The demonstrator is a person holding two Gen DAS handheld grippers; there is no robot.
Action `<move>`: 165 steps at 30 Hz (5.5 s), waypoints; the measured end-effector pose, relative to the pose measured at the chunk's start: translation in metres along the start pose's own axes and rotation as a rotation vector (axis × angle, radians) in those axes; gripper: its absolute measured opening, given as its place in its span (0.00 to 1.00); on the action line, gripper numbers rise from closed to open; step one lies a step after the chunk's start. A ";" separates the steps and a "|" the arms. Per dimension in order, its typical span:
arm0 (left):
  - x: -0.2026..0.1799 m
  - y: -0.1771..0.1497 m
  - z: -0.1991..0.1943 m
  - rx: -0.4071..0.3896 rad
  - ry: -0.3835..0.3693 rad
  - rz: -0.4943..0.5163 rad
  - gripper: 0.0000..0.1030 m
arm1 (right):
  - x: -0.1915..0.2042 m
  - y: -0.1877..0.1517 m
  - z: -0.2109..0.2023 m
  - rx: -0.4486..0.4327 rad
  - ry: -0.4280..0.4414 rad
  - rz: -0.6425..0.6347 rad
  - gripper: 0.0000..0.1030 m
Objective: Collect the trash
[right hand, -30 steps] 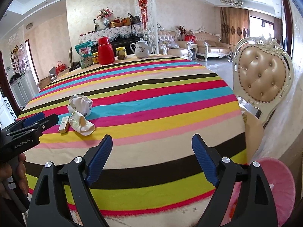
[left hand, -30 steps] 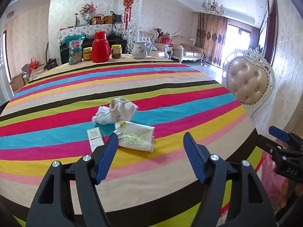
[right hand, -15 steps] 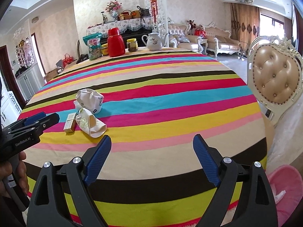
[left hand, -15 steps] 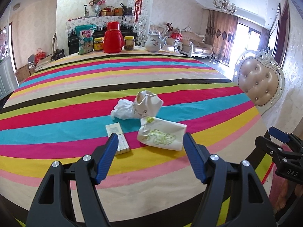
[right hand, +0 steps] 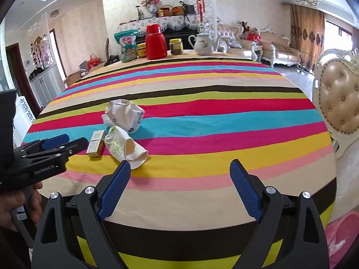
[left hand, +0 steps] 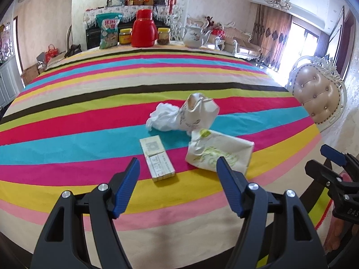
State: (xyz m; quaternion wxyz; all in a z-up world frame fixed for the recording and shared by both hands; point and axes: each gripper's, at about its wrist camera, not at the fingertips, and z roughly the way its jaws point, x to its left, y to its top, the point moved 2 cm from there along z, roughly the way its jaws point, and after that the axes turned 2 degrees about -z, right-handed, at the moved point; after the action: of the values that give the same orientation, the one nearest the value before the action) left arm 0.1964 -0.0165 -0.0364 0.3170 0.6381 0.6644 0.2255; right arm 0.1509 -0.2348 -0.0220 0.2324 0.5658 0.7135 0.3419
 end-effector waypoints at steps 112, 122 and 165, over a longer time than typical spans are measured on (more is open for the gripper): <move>-0.011 -0.005 0.025 0.091 -0.015 0.066 0.31 | 0.022 0.000 0.049 0.105 0.022 -0.042 0.49; -0.033 -0.018 0.002 0.066 -0.059 0.094 0.31 | 0.010 -0.021 0.010 0.074 -0.013 -0.014 0.47; -0.154 -0.025 -0.034 0.014 -0.273 0.275 0.31 | -0.086 -0.058 -0.104 -0.024 -0.217 0.140 0.46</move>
State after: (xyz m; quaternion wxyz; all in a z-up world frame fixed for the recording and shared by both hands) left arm 0.1520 -0.1677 -0.0100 0.3657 0.7499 0.5233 0.1734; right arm 0.0598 -0.3487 -0.0019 0.2906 0.6451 0.6386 0.3025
